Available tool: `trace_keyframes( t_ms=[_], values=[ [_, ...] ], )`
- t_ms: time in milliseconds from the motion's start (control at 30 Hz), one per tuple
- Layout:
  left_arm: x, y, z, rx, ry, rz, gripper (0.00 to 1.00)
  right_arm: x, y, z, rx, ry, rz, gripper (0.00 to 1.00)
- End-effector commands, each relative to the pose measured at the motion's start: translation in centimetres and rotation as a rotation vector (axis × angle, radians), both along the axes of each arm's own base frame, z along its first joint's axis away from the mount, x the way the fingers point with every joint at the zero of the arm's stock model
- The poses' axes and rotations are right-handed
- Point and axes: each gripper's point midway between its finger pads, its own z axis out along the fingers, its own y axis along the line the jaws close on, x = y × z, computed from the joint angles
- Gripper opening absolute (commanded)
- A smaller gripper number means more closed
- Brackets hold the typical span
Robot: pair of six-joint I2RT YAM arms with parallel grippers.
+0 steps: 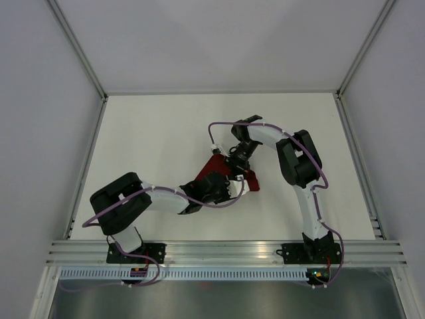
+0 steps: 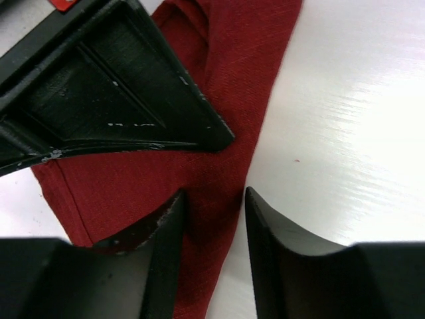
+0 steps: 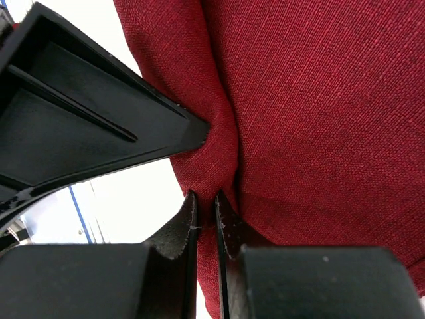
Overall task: Fold the napkin, place the utensils inside, and roll it up
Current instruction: Roll the napkin at the center of the board.
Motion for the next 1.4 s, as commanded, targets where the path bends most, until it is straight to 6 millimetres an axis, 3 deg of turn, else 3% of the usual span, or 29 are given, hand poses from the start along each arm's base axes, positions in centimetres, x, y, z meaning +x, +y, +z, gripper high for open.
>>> trace_keyframes(
  t_ms=[0,100,167,200,233,333,433,600,767,933,967,1033,1100,1133,1167,1233,1367],
  values=[
    [0.1,-0.6,-1.1,-0.003,0.031,0.007,0.45,0.4,-3.3,-6.8,-0.179,-0.087,0.113,0.04],
    [-0.1,-0.6,-1.9,0.02,0.053,0.004,0.26,0.3,-3.2,-6.3,-0.168,-0.091,0.105,0.08],
    [-0.3,-0.7,-2.2,0.022,0.066,-0.011,0.11,0.6,-3.1,-5.7,-0.149,-0.103,0.084,0.22],
    [-0.5,-0.8,-2.2,0.021,0.071,-0.023,0.06,0.6,-3.0,-5.4,-0.141,-0.107,0.079,0.22],
    [-0.5,-0.8,-2.3,0.021,0.071,-0.027,0.02,1.2,-3.0,-5.2,-0.129,-0.124,0.054,0.29],
    [-1.1,-1.4,-2.8,0.006,0.125,-0.086,0.02,2.2,-3.7,-4.1,-0.096,-0.168,-0.008,0.43],
    [-0.9,-1.8,-2.9,-0.03,0.165,-0.109,0.02,2.8,-5.0,-2.7,-0.053,-0.151,-0.085,0.5],
    [-0.5,-2.7,-3.0,-0.055,0.192,-0.14,0.02,5.5,-8.0,-0.9,-0.02,-0.187,-0.228,0.51],
    [-0.4,-4.4,-2.5,-0.079,0.237,-0.188,0.02,6.0,-10.8,0.1,0.014,-0.165,-0.324,0.5],
    [-1.6,-4.0,-3.2,-0.096,0.427,-0.223,0.02,7.2,-14.5,2.7,0.083,-0.281,-0.421,0.49],
    [-0.9,-3.8,-2.9,-0.118,0.463,-0.204,0.02,6.7,-14.6,3.0,0.115,-0.285,-0.435,0.49],
    [-1.9,-3.3,-3.1,-0.132,0.574,-0.223,0.02,7.7,-16.3,4.9,0.151,-0.392,-0.472,0.5],
    [-1.8,-3.1,-2.7,-0.16,0.649,-0.234,0.02,7.2,-16.8,6.1,0.174,-0.463,-0.485,0.5],
    [-1.6,-2.7,-2.9,-0.147,0.686,-0.221,0.02,7.0,-16.7,5.7,0.185,-0.502,-0.481,0.51],
    [-1.8,-2.7,-2.8,-0.149,0.715,-0.231,0.02,7.0,-16.4,7.2,0.216,-0.566,-0.475,0.52],
    [-3.1,-1.6,-3.9,-0.103,0.841,-0.212,0.02,7.4,-16.0,8.3,0.248,-0.654,-0.457,0.54],
    [-3.4,-1.2,-3.6,-0.106,1.003,-0.21,0.02,5.4,-13.8,9.8,0.286,-0.784,-0.374,0.56]
  ],
)
